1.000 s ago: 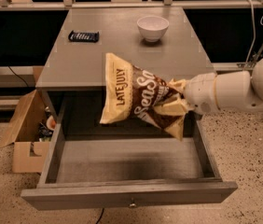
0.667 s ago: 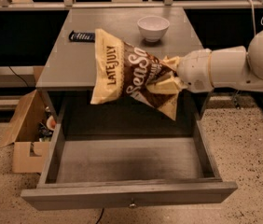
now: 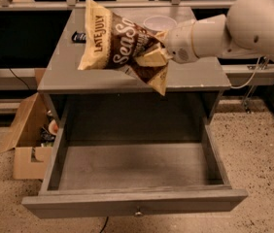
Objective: Pick brown chip bag from top drawer and place on counter
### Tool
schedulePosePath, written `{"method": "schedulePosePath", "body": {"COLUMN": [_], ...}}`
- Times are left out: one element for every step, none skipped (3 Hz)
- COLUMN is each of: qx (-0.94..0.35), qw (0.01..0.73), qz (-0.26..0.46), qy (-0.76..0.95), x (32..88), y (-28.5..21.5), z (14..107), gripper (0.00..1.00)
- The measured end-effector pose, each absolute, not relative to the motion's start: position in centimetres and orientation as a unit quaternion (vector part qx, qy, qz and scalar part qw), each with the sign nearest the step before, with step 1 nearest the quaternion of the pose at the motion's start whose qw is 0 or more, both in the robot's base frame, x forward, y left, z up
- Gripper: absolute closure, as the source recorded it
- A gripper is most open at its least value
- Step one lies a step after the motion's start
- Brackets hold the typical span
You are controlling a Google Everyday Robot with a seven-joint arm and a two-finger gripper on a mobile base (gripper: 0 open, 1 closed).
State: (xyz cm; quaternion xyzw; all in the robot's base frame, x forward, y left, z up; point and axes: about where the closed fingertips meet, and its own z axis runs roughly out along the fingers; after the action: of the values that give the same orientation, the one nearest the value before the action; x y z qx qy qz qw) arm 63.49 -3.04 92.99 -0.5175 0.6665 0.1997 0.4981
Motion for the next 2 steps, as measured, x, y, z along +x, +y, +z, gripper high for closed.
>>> {"method": "schedulePosePath", "body": {"qx": [-0.492, -0.467], "qw": [0.484, 0.461], "qz": [0.199, 0.202], "qy": [0.695, 0.727], "x": [67.6, 70.7], "y": [-1.7, -1.0], "z": [91.9, 90.2], "gripper": [1.00, 1.00]}}
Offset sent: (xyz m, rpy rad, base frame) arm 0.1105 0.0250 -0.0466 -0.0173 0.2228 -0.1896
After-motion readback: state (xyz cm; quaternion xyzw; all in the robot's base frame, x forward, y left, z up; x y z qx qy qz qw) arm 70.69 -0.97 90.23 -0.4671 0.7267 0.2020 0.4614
